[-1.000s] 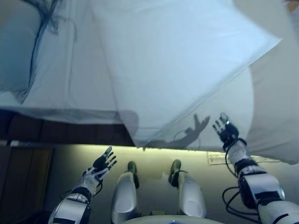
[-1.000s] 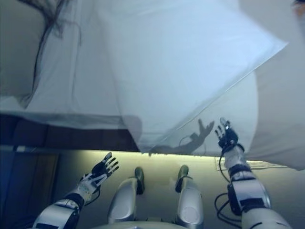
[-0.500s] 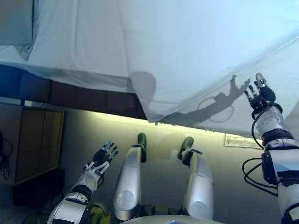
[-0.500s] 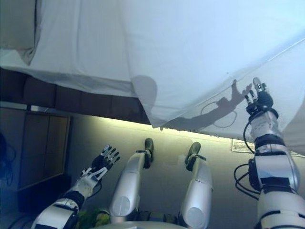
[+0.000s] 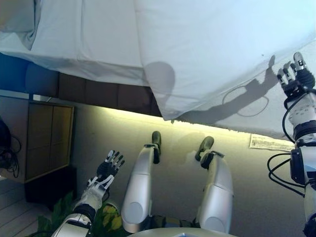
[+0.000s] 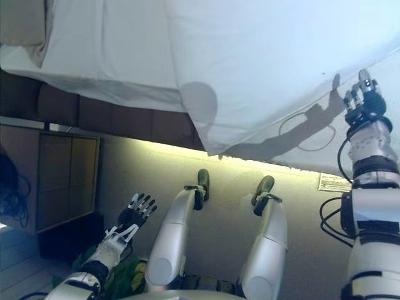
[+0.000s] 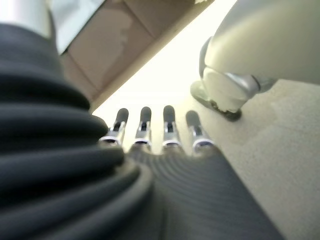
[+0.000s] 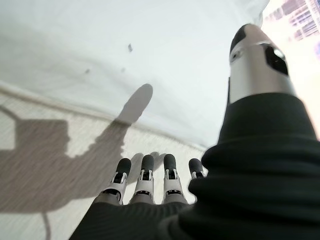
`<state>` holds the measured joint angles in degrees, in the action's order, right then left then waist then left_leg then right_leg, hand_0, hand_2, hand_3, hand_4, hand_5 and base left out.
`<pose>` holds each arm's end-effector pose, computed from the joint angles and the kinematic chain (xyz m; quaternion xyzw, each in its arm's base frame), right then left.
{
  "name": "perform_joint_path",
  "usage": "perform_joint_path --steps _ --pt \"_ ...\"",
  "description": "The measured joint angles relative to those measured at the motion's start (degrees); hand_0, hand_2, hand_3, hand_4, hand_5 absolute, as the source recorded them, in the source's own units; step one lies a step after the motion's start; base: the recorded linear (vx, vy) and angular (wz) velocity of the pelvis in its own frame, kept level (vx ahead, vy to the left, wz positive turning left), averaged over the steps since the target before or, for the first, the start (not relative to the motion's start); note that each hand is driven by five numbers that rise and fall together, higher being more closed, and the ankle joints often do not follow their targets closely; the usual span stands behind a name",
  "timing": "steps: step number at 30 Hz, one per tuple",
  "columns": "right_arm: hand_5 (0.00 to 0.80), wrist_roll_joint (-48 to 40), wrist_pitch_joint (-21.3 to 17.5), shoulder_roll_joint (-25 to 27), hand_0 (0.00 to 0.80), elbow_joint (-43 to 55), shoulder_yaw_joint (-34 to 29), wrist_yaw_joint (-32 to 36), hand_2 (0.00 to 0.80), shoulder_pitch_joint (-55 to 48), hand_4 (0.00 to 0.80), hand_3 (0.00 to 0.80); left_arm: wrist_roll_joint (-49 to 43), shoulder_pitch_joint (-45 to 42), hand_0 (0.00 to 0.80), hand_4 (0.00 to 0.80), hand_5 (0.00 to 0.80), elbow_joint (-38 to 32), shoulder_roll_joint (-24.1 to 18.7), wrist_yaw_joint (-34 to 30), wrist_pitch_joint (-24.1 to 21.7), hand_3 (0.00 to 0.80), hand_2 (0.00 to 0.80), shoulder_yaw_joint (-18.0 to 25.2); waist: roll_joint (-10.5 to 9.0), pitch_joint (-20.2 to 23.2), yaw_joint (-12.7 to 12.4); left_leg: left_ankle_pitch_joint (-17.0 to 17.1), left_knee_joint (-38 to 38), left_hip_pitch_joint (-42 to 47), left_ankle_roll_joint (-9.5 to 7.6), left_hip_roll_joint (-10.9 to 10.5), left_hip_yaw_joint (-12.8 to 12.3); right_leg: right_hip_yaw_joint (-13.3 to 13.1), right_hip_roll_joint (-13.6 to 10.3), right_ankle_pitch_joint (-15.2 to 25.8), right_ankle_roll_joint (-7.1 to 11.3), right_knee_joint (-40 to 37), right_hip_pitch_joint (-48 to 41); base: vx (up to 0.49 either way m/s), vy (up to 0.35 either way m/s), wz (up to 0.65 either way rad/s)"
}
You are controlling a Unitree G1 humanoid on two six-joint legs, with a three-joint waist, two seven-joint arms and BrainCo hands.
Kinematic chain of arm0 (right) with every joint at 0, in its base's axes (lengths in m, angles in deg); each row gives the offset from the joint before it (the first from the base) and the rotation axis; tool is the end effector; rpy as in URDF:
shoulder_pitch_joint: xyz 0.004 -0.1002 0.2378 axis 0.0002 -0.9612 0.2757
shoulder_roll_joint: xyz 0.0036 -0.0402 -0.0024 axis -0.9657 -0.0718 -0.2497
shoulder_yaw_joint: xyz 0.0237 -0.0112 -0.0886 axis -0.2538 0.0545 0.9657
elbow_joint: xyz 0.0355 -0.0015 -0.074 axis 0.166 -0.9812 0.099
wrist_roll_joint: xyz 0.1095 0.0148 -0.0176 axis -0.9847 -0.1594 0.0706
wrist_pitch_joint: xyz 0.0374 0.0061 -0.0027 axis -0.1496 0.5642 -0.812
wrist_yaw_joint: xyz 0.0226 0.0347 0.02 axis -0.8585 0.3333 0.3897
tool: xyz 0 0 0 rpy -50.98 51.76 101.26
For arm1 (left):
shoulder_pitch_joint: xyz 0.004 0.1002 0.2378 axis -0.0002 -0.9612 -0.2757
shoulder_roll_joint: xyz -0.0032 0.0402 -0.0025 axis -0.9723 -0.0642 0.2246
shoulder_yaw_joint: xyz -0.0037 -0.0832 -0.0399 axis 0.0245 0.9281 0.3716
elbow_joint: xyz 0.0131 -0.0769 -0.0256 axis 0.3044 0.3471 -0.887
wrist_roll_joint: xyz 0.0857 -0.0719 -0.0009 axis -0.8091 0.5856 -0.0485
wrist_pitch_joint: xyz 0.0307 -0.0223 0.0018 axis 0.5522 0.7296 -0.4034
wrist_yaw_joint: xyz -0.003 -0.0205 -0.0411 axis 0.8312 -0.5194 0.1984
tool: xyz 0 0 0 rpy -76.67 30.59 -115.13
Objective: Make the bed neatly
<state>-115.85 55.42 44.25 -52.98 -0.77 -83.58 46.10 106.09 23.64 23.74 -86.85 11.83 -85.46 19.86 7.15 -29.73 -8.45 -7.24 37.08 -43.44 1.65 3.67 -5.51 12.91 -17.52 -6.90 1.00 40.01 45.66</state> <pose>0.3177 -0.3463 0.2114 0.2696 -0.0856 -0.2107 0.9357 0.1858 0.2296 -0.0610 -0.3743 0.2203 0.0350 0.9001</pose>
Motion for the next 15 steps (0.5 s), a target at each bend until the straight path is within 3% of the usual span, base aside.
perform_joint_path --steps 15 --pt "0.0 1.2 2.1 4.8 0.0 -0.1 5.8 0.0 0.0 8.9 0.0 0.0 1.3 -6.4 0.0 0.0 0.0 -3.4 -0.4 -2.9 -0.9 0.0 0.0 1.6 0.94 -0.1 -3.1 0.4 0.7 -2.4 0.04 -1.3 1.6 0.1 -0.8 -0.4 0.17 1.2 1.6 0.033 0.007 0.06"
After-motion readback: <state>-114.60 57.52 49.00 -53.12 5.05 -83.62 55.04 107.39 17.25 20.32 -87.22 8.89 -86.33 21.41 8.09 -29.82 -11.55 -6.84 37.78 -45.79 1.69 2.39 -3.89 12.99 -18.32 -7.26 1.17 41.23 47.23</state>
